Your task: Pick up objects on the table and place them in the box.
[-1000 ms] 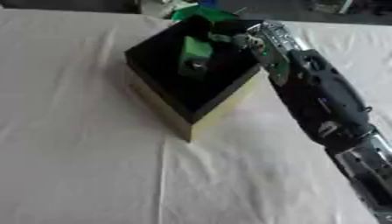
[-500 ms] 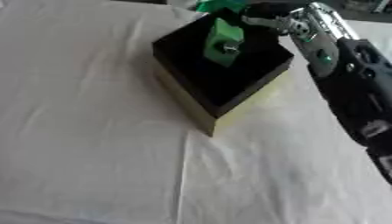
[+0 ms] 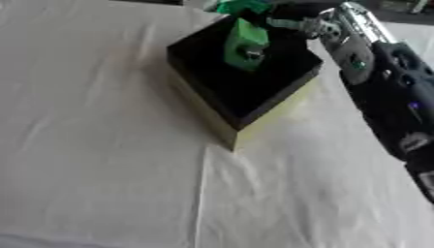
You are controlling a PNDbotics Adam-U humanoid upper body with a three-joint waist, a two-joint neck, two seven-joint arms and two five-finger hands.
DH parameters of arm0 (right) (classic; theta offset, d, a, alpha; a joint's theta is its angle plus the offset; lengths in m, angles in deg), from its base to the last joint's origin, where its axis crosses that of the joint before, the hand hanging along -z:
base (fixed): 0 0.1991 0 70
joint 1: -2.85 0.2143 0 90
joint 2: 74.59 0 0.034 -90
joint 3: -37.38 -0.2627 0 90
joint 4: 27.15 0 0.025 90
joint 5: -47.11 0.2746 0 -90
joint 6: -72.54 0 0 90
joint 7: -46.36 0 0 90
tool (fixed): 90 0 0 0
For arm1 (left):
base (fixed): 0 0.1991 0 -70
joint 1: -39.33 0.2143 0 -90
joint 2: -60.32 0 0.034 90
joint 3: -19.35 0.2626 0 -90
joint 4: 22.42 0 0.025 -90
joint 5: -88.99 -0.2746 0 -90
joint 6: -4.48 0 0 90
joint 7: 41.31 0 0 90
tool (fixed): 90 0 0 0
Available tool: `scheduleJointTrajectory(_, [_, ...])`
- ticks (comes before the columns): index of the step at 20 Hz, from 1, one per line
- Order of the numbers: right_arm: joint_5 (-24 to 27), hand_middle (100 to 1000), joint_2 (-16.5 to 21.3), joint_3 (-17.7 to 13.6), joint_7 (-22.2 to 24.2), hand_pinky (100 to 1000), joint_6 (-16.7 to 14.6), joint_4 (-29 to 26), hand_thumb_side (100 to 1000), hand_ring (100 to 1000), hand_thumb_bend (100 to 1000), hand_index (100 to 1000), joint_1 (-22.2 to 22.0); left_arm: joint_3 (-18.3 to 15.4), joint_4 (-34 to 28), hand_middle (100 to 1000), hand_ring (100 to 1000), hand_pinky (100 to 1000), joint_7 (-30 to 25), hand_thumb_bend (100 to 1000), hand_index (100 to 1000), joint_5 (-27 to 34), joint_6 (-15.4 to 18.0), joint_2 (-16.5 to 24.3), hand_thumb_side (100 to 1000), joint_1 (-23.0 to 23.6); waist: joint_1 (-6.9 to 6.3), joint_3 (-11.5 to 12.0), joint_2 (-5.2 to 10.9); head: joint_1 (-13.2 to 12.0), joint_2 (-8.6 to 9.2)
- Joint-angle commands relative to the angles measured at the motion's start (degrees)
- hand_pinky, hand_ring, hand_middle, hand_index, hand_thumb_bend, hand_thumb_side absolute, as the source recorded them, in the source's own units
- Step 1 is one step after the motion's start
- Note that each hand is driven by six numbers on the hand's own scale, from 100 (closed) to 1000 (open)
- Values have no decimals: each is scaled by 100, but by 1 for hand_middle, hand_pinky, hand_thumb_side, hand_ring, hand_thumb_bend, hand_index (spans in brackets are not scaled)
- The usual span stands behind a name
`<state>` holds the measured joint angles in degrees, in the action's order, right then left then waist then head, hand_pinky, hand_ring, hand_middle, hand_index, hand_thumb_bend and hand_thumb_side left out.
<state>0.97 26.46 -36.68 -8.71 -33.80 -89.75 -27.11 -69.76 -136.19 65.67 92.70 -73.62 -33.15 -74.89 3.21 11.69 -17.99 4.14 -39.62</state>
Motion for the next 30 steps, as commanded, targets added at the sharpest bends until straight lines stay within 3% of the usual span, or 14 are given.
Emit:
scheduleJointTrajectory(1, [-135,809,171,-55,-20,923,-15,-111,1000,873,266,889,143,-33,-82,599,722,646,-26,191,714,-6,2,47,946,-66,-35,-11,135,28,50])
scheduleJointTrajectory(4, [-106,794,182,-89,-104,921,55,-159,1000,869,170,859,173,-34,-82,599,724,646,-41,192,714,-13,-11,54,947,-57,-35,-21,147,64,49])
scheduleJointTrajectory(9, [-1,797,252,-84,-118,930,157,-286,1000,880,108,835,232,-44,-82,601,726,647,-36,193,715,-21,-14,69,945,-51,-40,-57,180,159,62])
scheduleJointTrajectory(22, [333,789,335,-137,-7,981,346,-533,994,963,100,808,330,-39,-82,603,729,649,-43,193,717,-41,-21,88,943,-41,-85,-105,277,392,125])
scheduleJointTrajectory(25, [386,755,323,-157,-36,955,381,-619,957,903,100,794,362,-38,-82,603,729,649,-43,193,717,-40,-26,87,944,-39,-83,-103,277,398,110])
scheduleJointTrajectory(27, [419,705,297,-116,-70,890,396,-715,923,788,100,759,393,-33,-82,603,729,649,-51,193,717,-41,-29,85,943,-41,-81,-103,281,422,97])
scheduleJointTrajectory(30, [437,671,239,59,-53,826,345,-959,905,740,100,730,432,-31,-82,603,730,649,-57,193,718,-41,-21,83,942,-46,-85,-100,289,492,89])
